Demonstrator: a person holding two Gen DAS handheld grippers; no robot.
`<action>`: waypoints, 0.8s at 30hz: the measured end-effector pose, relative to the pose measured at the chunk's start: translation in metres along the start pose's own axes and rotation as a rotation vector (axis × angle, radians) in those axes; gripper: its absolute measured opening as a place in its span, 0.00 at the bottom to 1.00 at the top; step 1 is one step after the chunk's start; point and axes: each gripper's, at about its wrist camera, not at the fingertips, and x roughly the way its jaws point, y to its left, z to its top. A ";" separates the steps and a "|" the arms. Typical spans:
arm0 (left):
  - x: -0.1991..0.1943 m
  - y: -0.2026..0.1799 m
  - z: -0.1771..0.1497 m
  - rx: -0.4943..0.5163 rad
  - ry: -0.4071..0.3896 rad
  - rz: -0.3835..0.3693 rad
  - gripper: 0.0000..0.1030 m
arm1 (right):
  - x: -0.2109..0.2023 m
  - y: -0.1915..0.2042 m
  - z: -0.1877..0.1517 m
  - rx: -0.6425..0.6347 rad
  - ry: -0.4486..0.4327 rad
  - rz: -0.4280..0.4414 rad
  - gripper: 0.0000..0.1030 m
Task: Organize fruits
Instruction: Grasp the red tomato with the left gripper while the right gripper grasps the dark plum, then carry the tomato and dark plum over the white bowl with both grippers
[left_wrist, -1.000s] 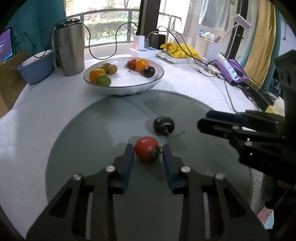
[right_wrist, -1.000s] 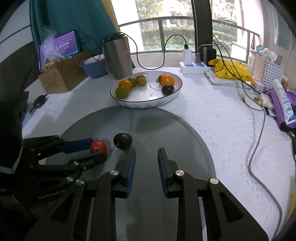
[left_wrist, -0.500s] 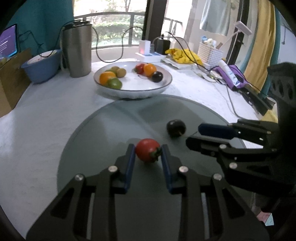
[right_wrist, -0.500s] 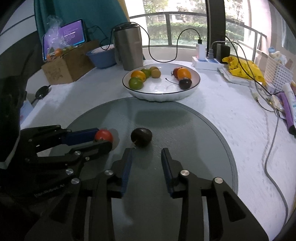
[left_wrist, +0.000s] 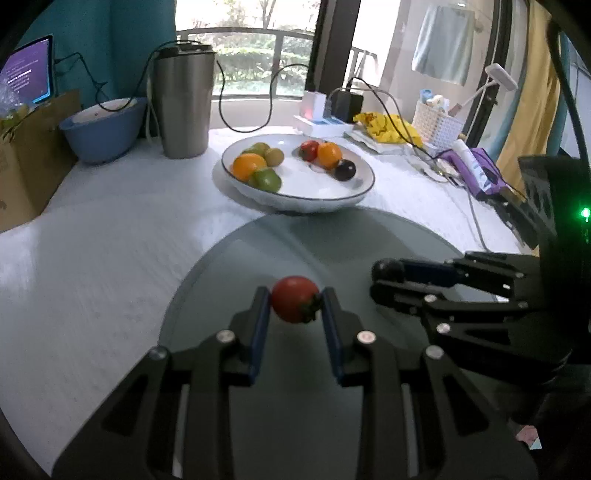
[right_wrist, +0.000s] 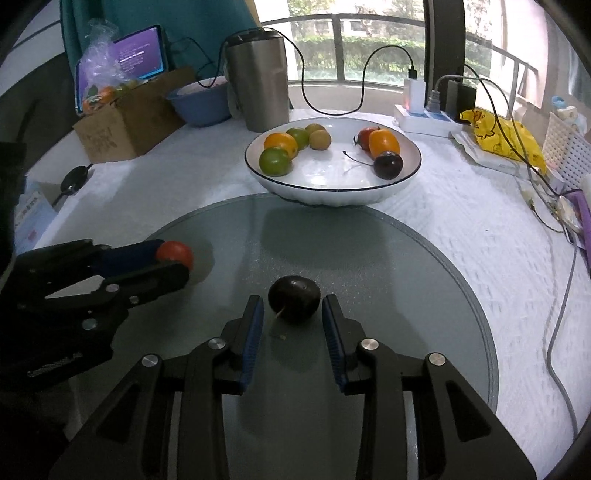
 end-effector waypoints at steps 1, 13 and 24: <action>0.000 0.001 0.001 0.000 -0.001 0.000 0.28 | 0.001 0.000 0.001 0.000 -0.002 -0.001 0.34; 0.006 -0.002 0.017 0.025 -0.008 -0.008 0.28 | 0.004 0.001 0.009 -0.027 -0.010 0.009 0.30; 0.017 -0.010 0.040 0.056 -0.021 -0.008 0.28 | -0.002 -0.016 0.024 -0.013 -0.048 0.012 0.30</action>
